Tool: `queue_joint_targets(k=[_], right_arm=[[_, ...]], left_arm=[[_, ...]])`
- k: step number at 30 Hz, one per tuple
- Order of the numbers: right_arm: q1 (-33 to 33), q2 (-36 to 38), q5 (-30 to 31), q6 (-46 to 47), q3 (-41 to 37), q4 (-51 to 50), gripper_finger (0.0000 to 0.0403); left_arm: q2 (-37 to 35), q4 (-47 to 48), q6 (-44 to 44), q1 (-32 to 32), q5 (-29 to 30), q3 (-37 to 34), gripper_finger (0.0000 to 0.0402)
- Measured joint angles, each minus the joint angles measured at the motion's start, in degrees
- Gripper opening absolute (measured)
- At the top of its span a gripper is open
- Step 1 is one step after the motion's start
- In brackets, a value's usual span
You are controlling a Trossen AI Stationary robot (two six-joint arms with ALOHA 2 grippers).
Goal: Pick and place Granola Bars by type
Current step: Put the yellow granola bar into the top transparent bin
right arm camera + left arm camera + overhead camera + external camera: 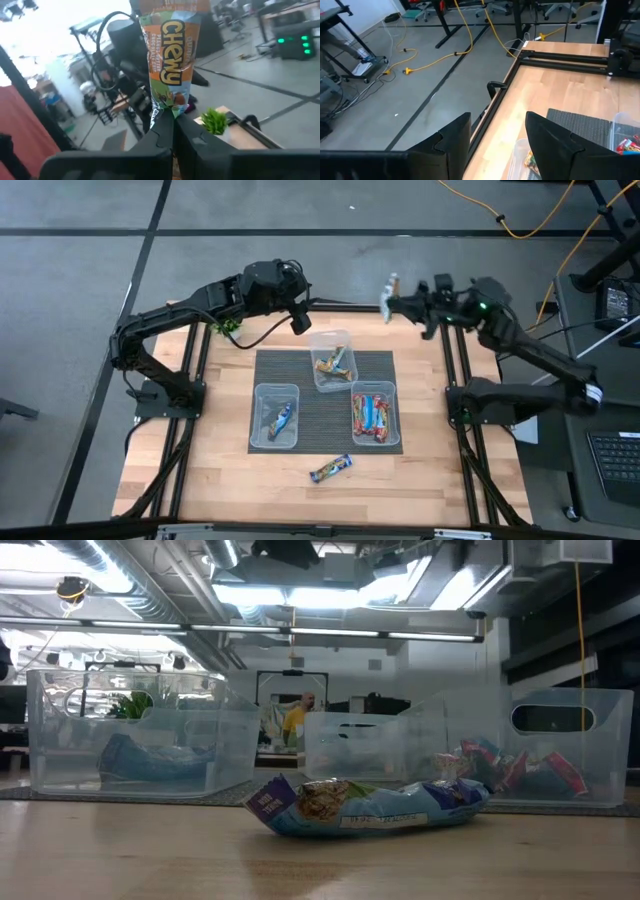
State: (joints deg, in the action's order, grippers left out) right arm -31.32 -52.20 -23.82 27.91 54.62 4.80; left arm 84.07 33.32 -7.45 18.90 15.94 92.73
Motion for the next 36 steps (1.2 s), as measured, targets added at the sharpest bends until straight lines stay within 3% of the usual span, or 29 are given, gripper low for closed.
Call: queue_joint_targets(k=[7, 11, 15, 21, 25, 30, 36], right_arm=[[2.09, -16.14, -8.44, -8.02, 20.08, -2.94, 0.0009], [2.64, -21.03, -9.34, -14.78, 31.35, -14.62, 0.0009], [3.70, -24.06, -7.34, -20.11, 36.16, -25.58, 0.0009], [6.52, -27.59, 7.61, -23.73, 33.80, -36.59, 0.0009], [8.56, -31.78, 14.19, -20.65, 28.16, -36.71, 0.0009], [10.81, -39.06, 19.39, -16.08, 20.17, -31.24, 0.0009], [12.43, -46.11, 19.56, -8.62, 17.49, -28.80, 0.0009]], left_arm=[[0.00, -0.02, 0.52, 0.00, 0.05, 0.00, 0.0182], [-0.01, 0.08, 0.85, 0.01, 0.07, 0.00, 0.0182], [-0.02, 0.38, 0.86, -0.02, 0.07, 0.00, 0.0182], [-0.02, 1.37, 0.84, -0.04, 0.08, 0.00, 0.0182], [-0.02, 1.38, 0.77, -0.04, 0.13, 0.00, 0.0182], [-0.02, 1.33, 0.71, -0.04, 1.43, 0.00, 0.0182], [-0.02, 1.29, 0.77, -0.04, 1.45, 0.00, 0.0182]])
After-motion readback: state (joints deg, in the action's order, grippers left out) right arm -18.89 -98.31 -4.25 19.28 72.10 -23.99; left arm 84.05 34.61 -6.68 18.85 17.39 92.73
